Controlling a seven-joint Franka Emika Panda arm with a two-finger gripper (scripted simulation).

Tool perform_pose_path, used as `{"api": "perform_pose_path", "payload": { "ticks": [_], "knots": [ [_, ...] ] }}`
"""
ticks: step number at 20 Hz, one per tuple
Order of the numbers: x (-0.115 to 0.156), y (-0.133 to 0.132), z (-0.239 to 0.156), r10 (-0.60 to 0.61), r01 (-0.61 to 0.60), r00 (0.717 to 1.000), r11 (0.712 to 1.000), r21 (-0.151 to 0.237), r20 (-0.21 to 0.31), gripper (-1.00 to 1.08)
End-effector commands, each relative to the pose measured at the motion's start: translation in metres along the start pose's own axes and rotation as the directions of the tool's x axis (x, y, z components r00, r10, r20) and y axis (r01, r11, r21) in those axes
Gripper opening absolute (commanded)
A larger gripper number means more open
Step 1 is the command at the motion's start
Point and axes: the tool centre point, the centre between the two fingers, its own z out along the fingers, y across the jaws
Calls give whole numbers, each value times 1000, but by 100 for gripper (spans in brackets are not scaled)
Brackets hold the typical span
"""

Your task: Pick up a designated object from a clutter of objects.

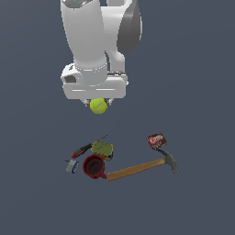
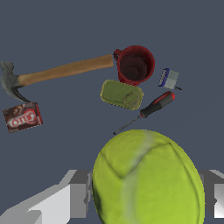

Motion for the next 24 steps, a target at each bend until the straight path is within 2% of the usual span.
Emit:
{"api": "perform_pose_path", "payload": {
  "ticks": [1, 7, 12, 24],
  "knots": [
    [3, 19, -25, 0, 0, 1000, 1000, 0, -1, -100],
    [11, 61, -78, 0, 0, 1000, 1000, -2, 0, -100],
    [16, 86, -109, 0, 0, 1000, 1000, -3, 0, -100],
    [25, 114, -143, 0, 0, 1000, 1000, -4, 0, -100]
  ]
}}
